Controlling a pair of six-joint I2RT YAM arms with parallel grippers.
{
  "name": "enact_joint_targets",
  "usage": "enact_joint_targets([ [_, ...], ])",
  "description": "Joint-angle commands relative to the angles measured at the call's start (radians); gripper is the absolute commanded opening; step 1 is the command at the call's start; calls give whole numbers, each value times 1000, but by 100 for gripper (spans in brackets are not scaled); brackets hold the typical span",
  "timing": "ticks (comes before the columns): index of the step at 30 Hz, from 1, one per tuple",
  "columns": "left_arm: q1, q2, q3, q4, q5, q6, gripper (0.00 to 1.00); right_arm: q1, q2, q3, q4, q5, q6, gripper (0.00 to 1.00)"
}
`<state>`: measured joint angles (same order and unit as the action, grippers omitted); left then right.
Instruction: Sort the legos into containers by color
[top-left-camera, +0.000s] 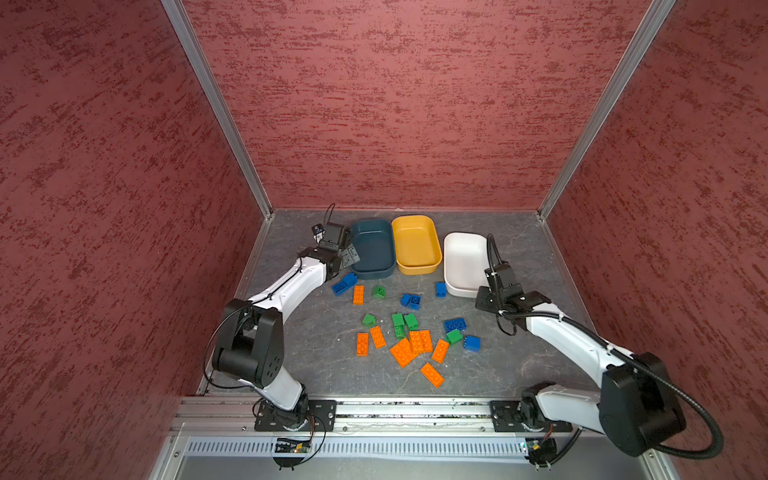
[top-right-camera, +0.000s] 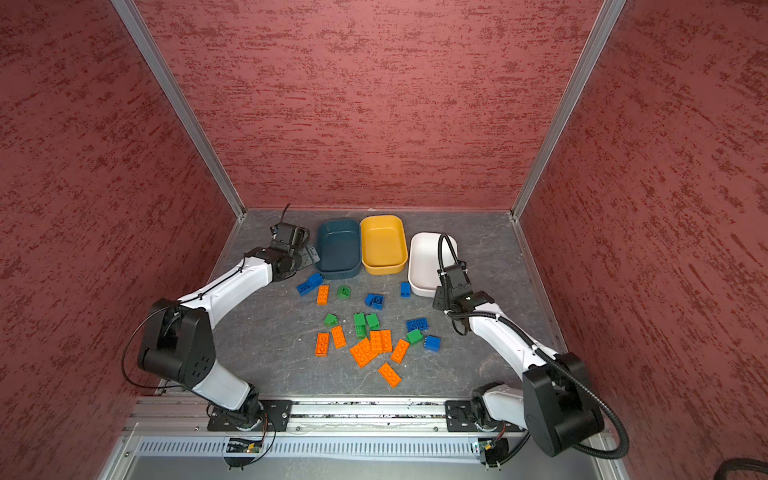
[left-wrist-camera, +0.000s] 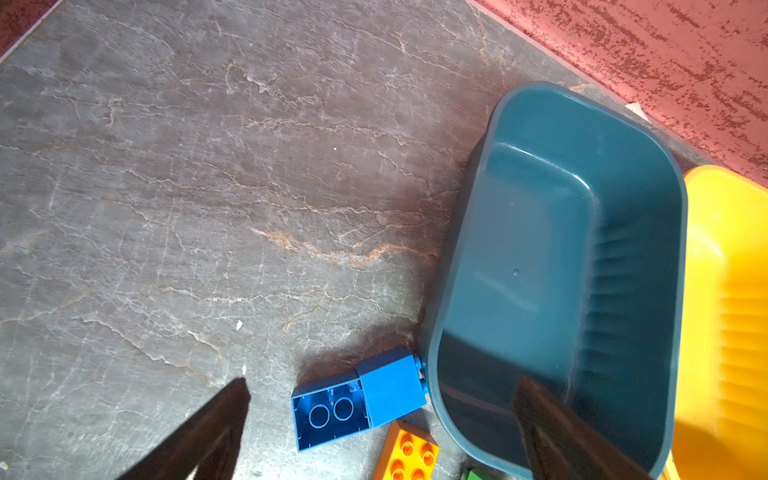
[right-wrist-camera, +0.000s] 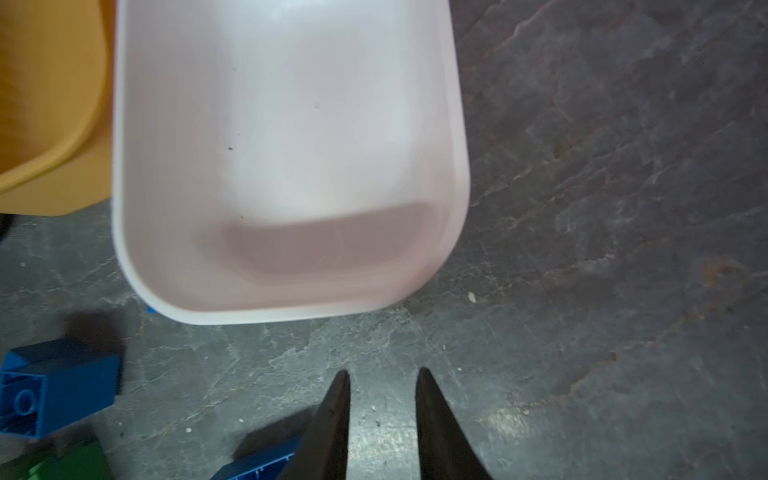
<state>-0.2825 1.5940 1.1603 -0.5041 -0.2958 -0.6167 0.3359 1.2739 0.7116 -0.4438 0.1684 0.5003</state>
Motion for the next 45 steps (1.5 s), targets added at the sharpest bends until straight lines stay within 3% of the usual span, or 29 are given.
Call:
enact_joint_targets([
  [1, -6, -30, 10, 6, -11, -8, 99, -13, 54, 2, 64, 4, -27, 28],
  [19, -6, -52, -14, -10, -40, -11, 99, -52, 406, 248, 243, 107, -156, 28],
  [22, -6, -57, -19, -10, -43, -11, 99, -49, 405, 275, 234, 40, -164, 27],
  [25, -7, -64, -23, -14, -51, -12, 99, -23, 349, 227, 255, -83, -174, 32],
  [29, -6, -76, -33, -1, -56, -13, 99, 14, 292, 140, 308, -266, -181, 49],
  [31, -7, -76, -31, 5, -54, -15, 99, 33, 300, 141, 313, -296, -186, 54],
  [39, -11, -70, -30, -2, -57, -21, 99, 105, 429, 240, 268, -235, -226, 60],
  [45, -19, -73, -43, -13, -57, -34, 99, 140, 495, 286, 239, -177, -224, 58],
])
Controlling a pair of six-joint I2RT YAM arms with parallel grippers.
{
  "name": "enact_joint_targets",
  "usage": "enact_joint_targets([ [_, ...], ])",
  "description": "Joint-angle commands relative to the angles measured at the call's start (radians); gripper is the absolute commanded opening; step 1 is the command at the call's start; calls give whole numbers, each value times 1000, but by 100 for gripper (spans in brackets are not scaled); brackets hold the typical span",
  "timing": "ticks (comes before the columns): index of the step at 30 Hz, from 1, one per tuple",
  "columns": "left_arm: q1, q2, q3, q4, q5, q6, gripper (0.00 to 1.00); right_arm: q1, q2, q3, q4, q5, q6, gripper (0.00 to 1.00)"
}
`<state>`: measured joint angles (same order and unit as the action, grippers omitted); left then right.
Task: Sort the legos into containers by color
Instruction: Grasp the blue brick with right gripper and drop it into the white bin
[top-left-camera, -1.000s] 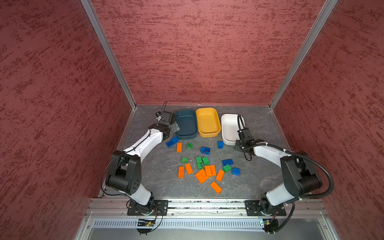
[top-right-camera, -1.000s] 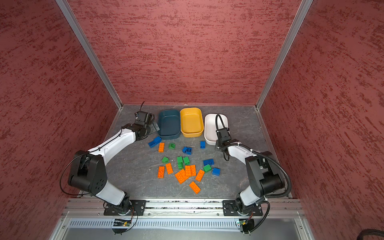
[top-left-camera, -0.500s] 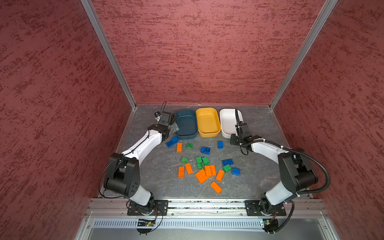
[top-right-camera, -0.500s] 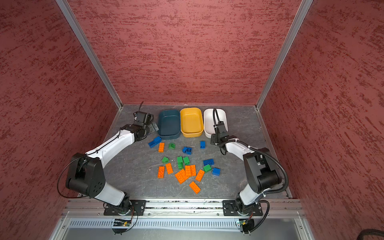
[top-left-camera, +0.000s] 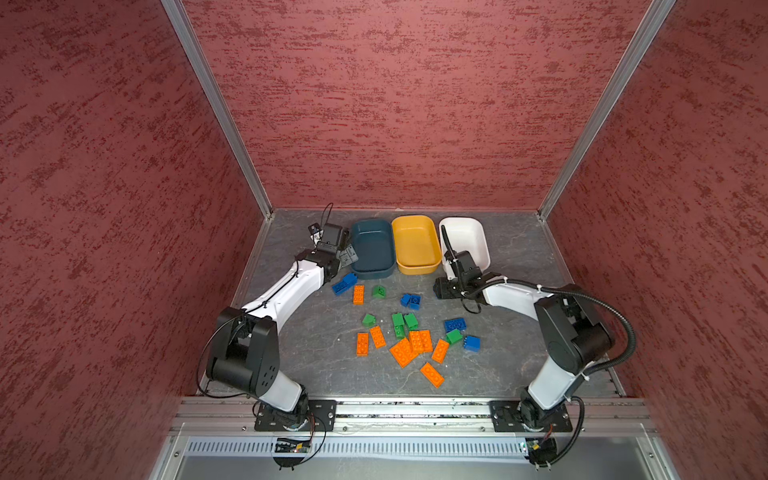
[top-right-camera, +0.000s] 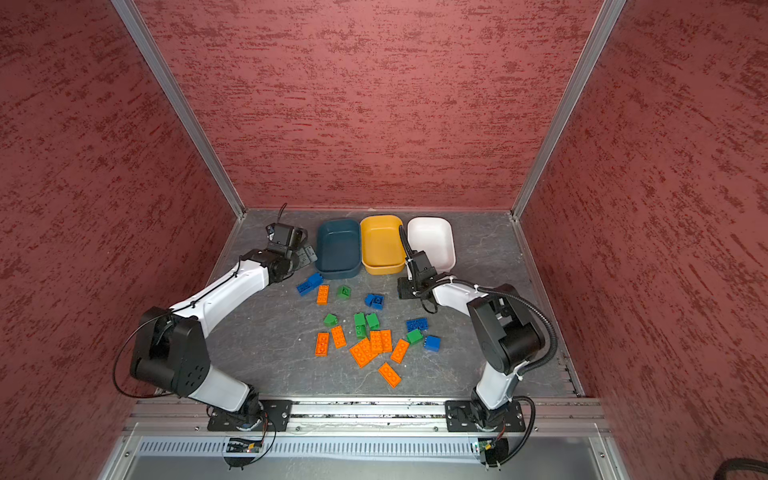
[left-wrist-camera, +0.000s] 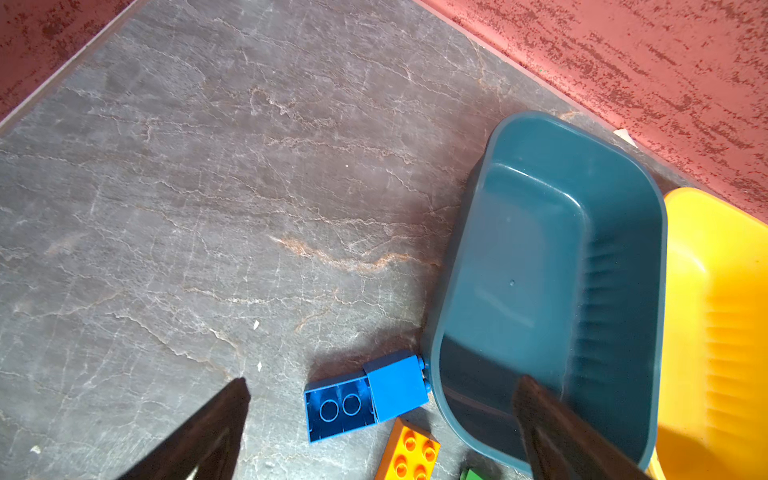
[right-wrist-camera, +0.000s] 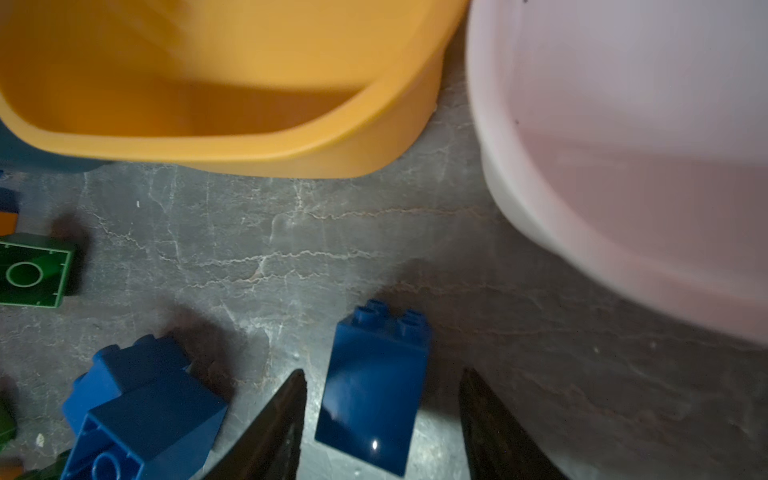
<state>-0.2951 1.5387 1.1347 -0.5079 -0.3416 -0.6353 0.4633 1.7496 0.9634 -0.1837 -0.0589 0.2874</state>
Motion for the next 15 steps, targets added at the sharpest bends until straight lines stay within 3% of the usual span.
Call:
enact_joint_targets([
  [1, -6, -17, -19, -15, -11, -21, 99, 17, 26, 39, -27, 61, -8, 54],
  [6, -3, -14, -34, -37, -5, -45, 99, 22, -1, 30, -35, 113, -31, 34],
  [12, 37, -12, -69, -73, 49, -76, 99, 21, -133, 46, -71, -17, -206, 29],
  [15, 75, -15, -100, -81, 118, -88, 99, -2, -189, 72, -51, -39, -220, 28],
])
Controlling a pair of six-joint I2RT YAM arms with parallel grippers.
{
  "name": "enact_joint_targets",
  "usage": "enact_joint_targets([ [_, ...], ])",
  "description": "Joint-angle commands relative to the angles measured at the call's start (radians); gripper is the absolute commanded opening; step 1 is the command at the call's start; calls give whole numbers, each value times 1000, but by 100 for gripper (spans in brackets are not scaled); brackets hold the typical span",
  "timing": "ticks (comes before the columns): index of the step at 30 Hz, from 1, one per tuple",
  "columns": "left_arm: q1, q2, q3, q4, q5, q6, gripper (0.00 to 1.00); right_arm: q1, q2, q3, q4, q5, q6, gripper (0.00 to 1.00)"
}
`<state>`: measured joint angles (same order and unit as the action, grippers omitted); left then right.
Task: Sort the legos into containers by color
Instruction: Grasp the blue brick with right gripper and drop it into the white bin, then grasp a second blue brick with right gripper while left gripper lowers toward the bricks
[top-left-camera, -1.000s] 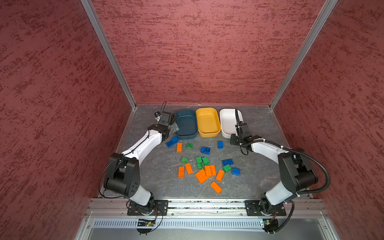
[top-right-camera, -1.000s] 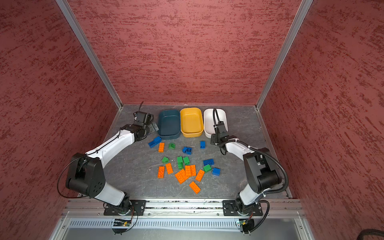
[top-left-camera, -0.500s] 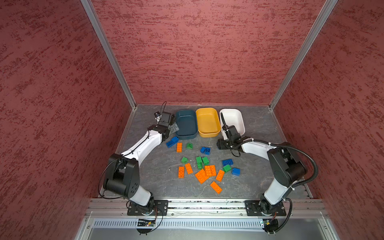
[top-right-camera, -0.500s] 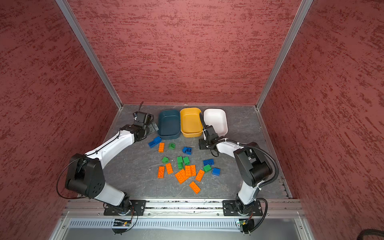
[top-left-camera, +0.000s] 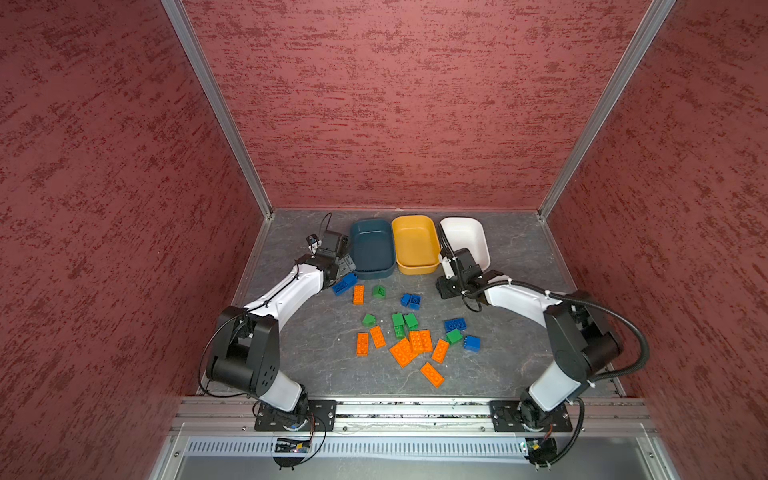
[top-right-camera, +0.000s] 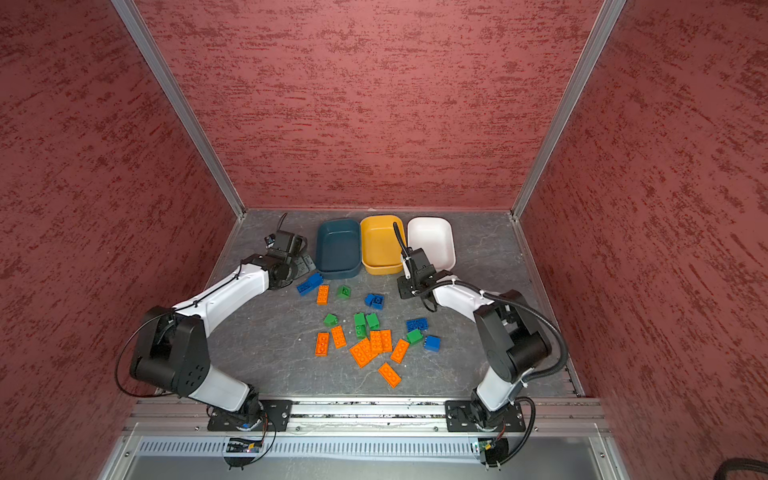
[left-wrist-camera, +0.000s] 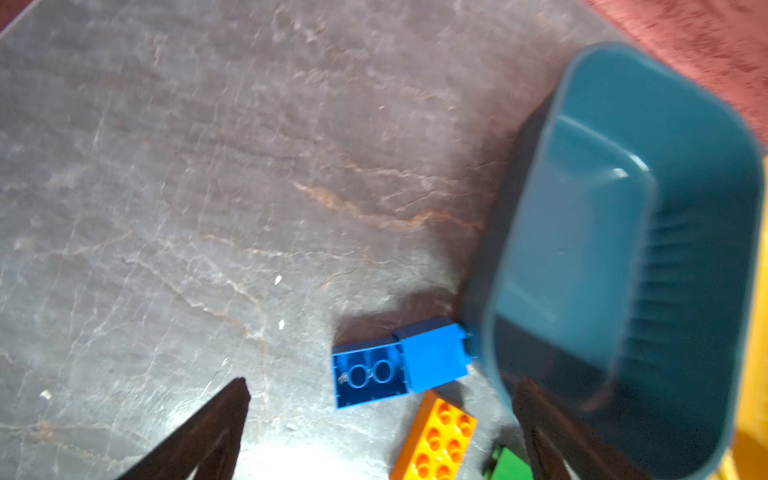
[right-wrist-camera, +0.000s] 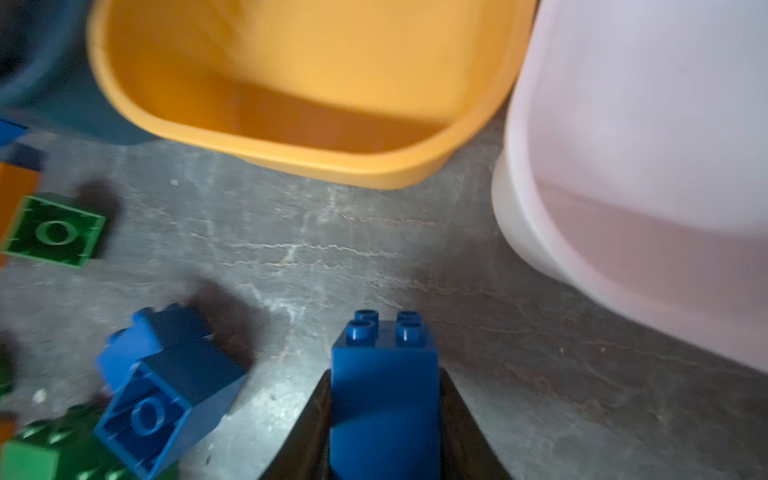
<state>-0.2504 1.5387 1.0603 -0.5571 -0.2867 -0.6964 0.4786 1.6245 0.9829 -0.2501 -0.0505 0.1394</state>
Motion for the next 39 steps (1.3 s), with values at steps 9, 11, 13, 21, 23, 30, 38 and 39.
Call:
enact_joint_targets([
  [9, 71, 53, -61, -7, 199, -43, 97, -220, 44, 171, 181, 90, 154, 30],
  [11, 72, 70, -56, 7, 221, -39, 97, -223, 120, 255, 125, 158, 149, 31],
  [13, 72, 90, -45, 19, 234, -32, 96, -223, 189, 327, 80, 217, 139, 33],
  [21, 111, 177, 13, 19, 223, -1, 92, -220, 261, 448, -25, 186, 110, 63],
  [23, 115, 195, 32, 19, 221, 12, 92, -215, 237, 419, -13, 145, 103, 68],
  [30, 120, 287, 119, -4, 213, 58, 91, -167, 101, 239, 79, -8, 100, 91],
  [38, 109, 319, 107, -9, 259, 57, 88, 5, 55, 99, 81, -150, 141, 91],
  [39, 103, 315, 99, -11, 263, 59, 88, 25, 60, 83, 81, -188, 88, 89],
])
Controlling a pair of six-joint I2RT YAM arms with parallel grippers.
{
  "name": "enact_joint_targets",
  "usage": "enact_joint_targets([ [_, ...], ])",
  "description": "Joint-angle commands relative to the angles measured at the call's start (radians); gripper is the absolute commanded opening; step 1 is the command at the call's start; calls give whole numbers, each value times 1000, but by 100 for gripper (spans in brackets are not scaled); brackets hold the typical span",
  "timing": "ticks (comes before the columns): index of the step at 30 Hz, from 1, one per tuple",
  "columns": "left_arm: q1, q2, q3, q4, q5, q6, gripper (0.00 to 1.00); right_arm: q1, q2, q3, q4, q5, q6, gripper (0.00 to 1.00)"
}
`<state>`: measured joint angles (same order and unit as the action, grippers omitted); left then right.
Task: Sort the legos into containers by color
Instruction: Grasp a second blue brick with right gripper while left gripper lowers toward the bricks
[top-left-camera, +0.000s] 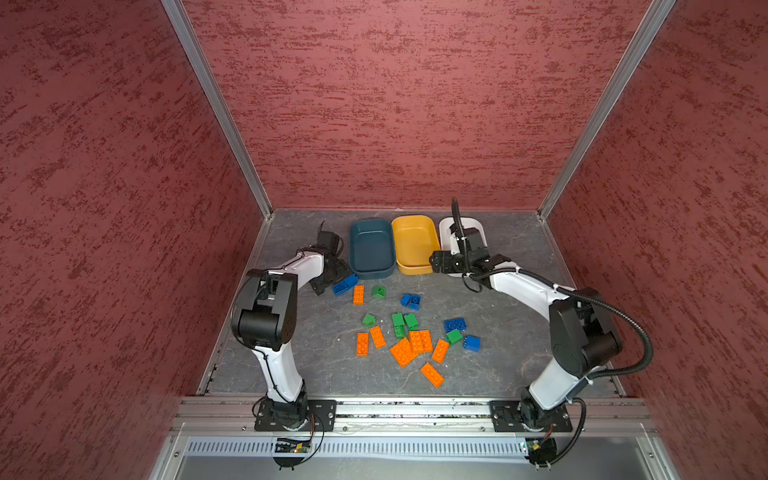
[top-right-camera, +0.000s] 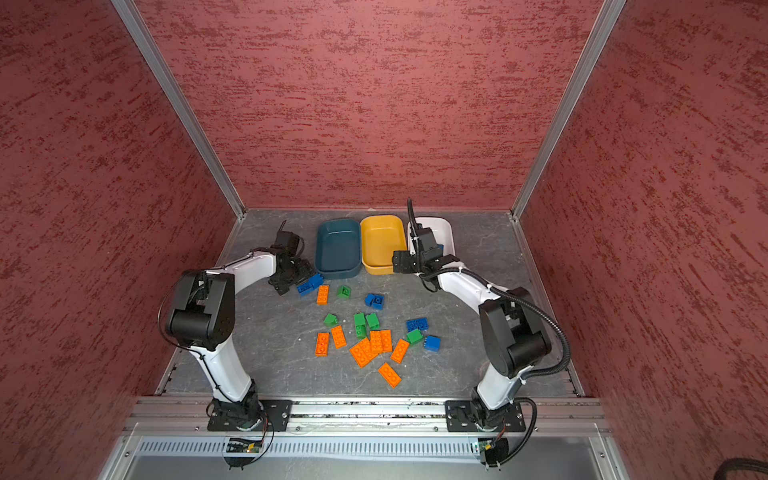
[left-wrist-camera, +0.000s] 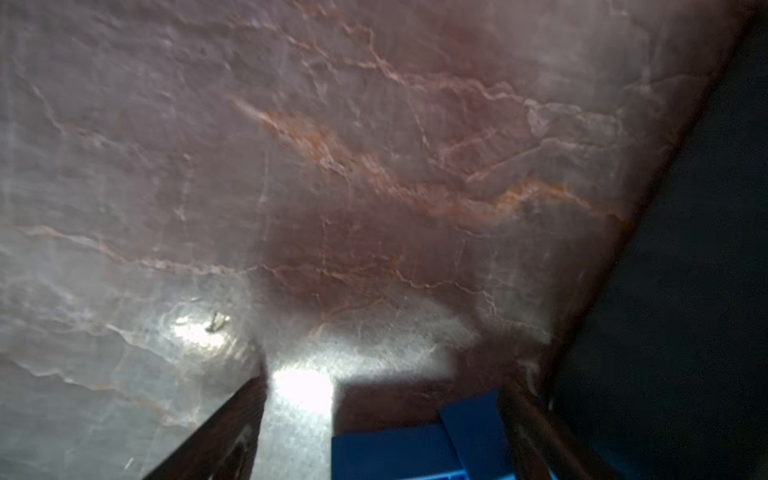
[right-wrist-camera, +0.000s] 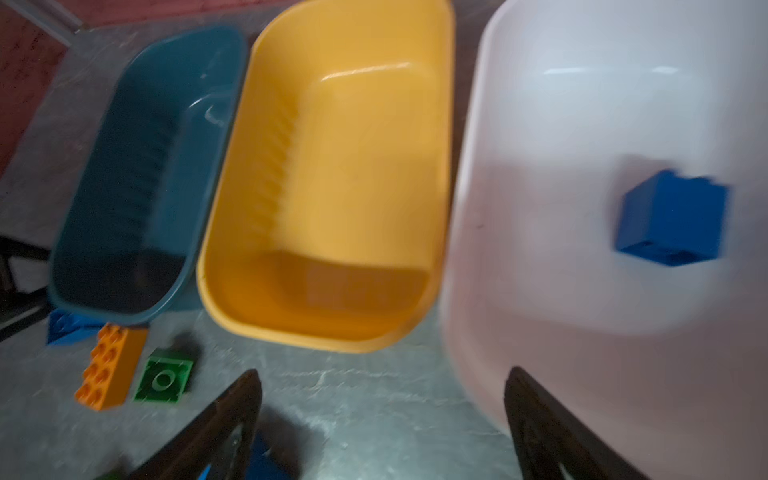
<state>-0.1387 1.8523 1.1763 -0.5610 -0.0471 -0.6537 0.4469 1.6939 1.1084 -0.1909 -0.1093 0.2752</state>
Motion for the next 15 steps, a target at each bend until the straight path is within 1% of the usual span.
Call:
enact_joint_targets([
  [1, -13, -1, -24, -8, 26, 18, 87, 68, -6, -48, 14, -155, -89, 88],
  [2, -20, -5, -31, -8, 25, 20, 87, 79, -1, -55, -3, -192, -159, 87],
  [3, -25, -9, -39, -11, 27, 21, 87, 85, 2, -56, -22, -203, -219, 87],
  [4, -28, -10, -44, -10, 31, 22, 88, 88, 2, -56, -41, -210, -268, 86],
  [9, -50, -13, -67, -32, 32, 19, 88, 104, 6, -50, -142, -242, -621, 84],
  [12, -69, -25, -87, -31, 30, 10, 88, 107, 20, -52, -150, -266, -752, 83],
  [15, -90, -31, -104, -30, 37, -5, 88, 113, 63, -11, -202, -301, -849, 81],
])
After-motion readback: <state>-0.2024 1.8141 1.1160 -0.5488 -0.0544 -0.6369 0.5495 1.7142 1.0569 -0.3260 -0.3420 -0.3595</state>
